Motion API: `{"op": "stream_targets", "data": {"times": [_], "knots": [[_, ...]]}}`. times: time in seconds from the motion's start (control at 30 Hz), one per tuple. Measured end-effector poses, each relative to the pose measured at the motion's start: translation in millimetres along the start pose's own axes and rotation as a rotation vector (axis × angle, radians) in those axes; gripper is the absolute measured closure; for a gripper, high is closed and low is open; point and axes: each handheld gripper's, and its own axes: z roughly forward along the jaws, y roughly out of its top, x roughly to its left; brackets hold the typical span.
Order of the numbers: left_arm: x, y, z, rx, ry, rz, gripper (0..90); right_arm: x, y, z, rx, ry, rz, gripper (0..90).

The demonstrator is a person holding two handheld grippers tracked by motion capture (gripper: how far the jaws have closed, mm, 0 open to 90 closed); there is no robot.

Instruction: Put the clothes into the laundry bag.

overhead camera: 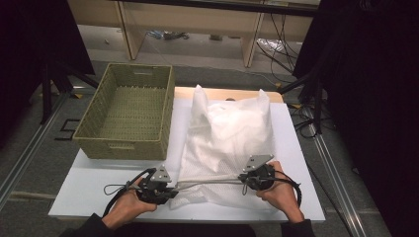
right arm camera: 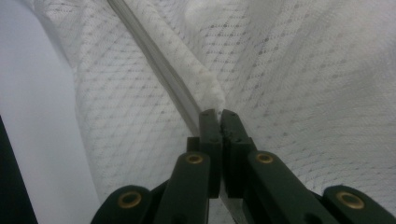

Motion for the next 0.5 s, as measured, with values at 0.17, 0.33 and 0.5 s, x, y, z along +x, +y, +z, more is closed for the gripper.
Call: {"op": "stream_targets", "data": {"times": [0.17,0.33,0.5], "knots": [[-2.8,0.2,1.2,-0.016,-0.038,-0.034,85.9,-1.8,-3.8,3.7,-0.013,0.003,0.014,89.8],[-9.4,0.2,4.9,-0.011,-0.060,-0.032,85.8,-3.3,-7.9,5.8,0.009,0.007,0.011,89.8],[-5.4,-0.1,1.5,0.034,-0.039,0.024,79.5,-5.2,-10.7,8.8,0.011,0.013,0.016,89.1]]}}
